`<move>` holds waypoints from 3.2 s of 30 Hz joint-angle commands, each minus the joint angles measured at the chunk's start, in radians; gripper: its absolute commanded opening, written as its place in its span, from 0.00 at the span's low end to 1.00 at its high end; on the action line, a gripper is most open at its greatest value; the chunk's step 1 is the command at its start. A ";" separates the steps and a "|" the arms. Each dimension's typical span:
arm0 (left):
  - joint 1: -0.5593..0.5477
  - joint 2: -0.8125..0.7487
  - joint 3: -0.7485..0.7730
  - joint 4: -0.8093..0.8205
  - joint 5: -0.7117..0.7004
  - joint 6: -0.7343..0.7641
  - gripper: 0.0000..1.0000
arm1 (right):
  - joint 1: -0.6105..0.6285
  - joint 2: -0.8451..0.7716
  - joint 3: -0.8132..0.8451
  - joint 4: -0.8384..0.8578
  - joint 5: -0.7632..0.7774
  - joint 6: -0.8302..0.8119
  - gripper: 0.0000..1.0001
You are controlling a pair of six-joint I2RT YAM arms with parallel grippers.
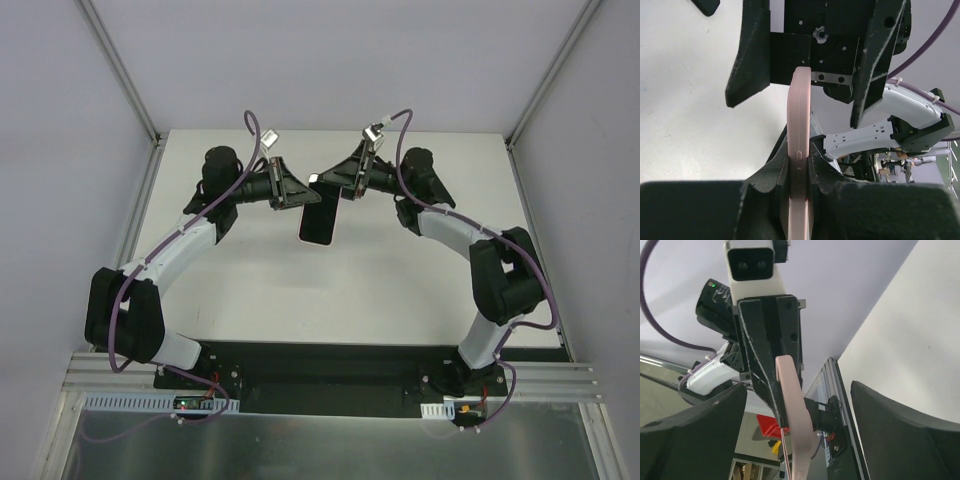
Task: Take the phone out of the phone case
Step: Adjust the phone, then remove the phone case from the phone.
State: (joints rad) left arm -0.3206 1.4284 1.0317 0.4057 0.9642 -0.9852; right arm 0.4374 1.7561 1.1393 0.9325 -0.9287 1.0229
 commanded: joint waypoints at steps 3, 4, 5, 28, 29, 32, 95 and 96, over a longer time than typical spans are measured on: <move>0.035 -0.022 -0.019 0.077 0.002 -0.046 0.00 | -0.058 -0.179 -0.010 -0.321 0.056 -0.226 0.93; 0.043 -0.023 -0.034 0.094 -0.002 -0.079 0.00 | -0.069 -0.248 -0.024 -0.371 0.060 -0.306 0.93; 0.052 -0.022 -0.045 0.120 -0.005 -0.105 0.00 | -0.089 -0.285 -0.061 -0.423 0.073 -0.348 0.94; 0.163 0.115 0.157 0.421 -0.078 -0.610 0.00 | -0.016 -0.574 -0.246 -0.386 0.240 -0.373 0.81; 0.163 0.113 0.159 0.423 -0.076 -0.607 0.00 | -0.016 -0.551 -0.254 -0.309 0.217 -0.272 0.77; 0.163 0.093 0.159 0.391 -0.079 -0.578 0.00 | -0.006 -0.431 -0.253 0.028 0.173 -0.049 0.75; 0.186 0.104 -0.041 0.679 -0.162 -0.779 0.00 | 0.113 -0.138 -0.078 0.600 0.159 0.200 0.01; 0.187 0.112 -0.054 0.688 -0.160 -0.782 0.00 | 0.113 -0.144 -0.076 0.600 0.157 0.200 0.01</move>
State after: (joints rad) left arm -0.1486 1.5253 1.0088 0.9535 0.8433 -1.6474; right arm 0.5461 1.7050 1.0336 1.2232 -0.7479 1.2812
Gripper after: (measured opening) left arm 0.112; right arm 0.137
